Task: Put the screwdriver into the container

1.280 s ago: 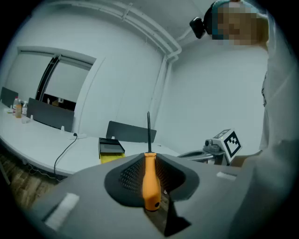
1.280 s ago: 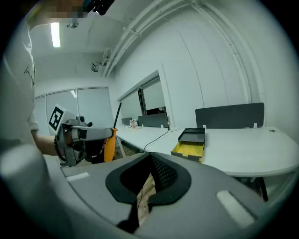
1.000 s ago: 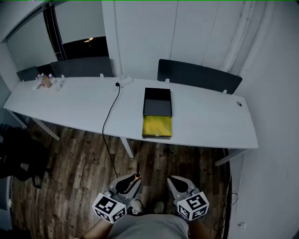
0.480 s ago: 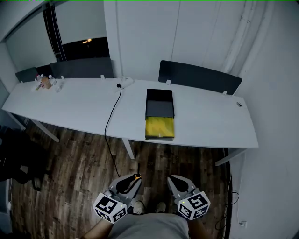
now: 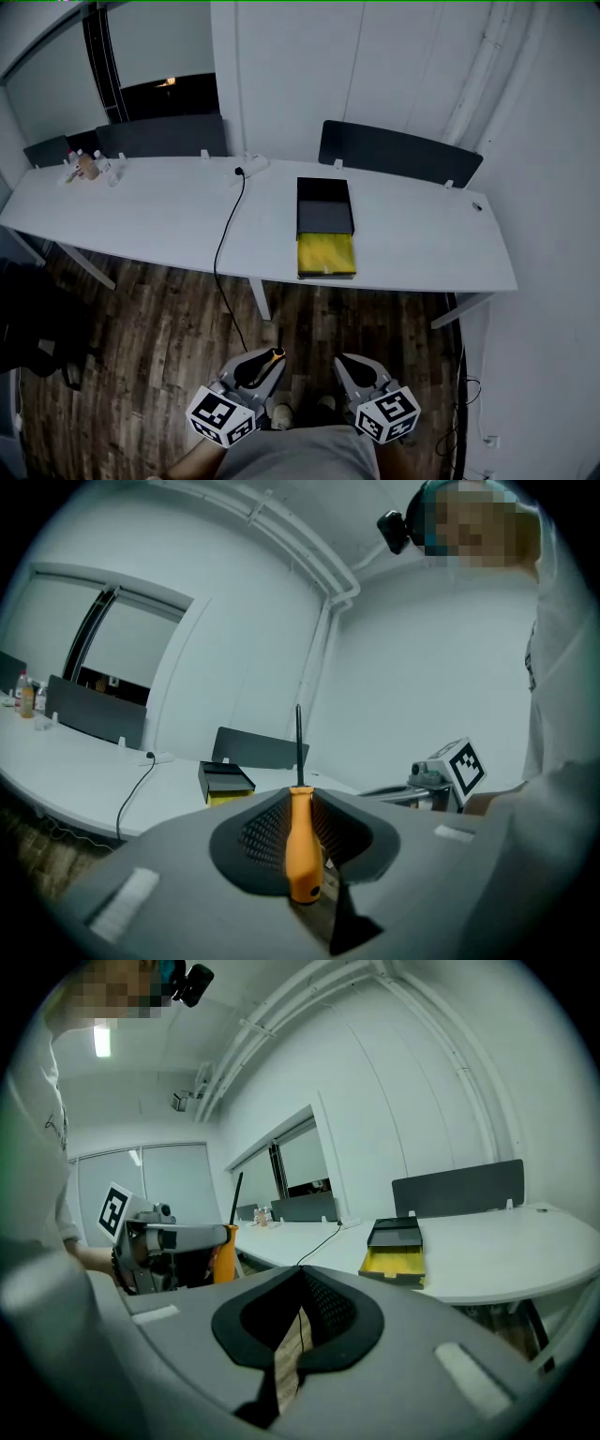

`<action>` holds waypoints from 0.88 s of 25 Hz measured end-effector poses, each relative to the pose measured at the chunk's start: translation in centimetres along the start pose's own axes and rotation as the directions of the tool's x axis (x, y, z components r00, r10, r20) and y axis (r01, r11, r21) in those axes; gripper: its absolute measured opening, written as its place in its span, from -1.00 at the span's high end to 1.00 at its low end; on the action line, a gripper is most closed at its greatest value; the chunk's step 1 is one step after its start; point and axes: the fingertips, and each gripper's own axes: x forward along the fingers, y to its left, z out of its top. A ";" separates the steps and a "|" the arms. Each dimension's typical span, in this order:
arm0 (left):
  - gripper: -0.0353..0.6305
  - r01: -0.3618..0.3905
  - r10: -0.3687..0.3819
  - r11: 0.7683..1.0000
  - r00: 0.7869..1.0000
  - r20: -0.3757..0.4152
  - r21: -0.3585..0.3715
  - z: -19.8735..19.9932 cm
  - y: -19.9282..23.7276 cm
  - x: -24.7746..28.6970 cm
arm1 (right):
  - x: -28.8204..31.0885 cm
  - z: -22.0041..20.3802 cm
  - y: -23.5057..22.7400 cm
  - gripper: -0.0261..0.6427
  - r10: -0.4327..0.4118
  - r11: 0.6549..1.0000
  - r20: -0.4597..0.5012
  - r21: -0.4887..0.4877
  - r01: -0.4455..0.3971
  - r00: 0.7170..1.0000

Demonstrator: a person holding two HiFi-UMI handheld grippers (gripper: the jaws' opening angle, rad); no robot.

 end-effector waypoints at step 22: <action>0.68 0.003 -0.003 1.000 1.000 -0.011 -0.023 1.3 6.3 10.8 | 7.6 3.0 -9.3 0.88 0.008 1.000 -0.007 0.008 -0.008 1.000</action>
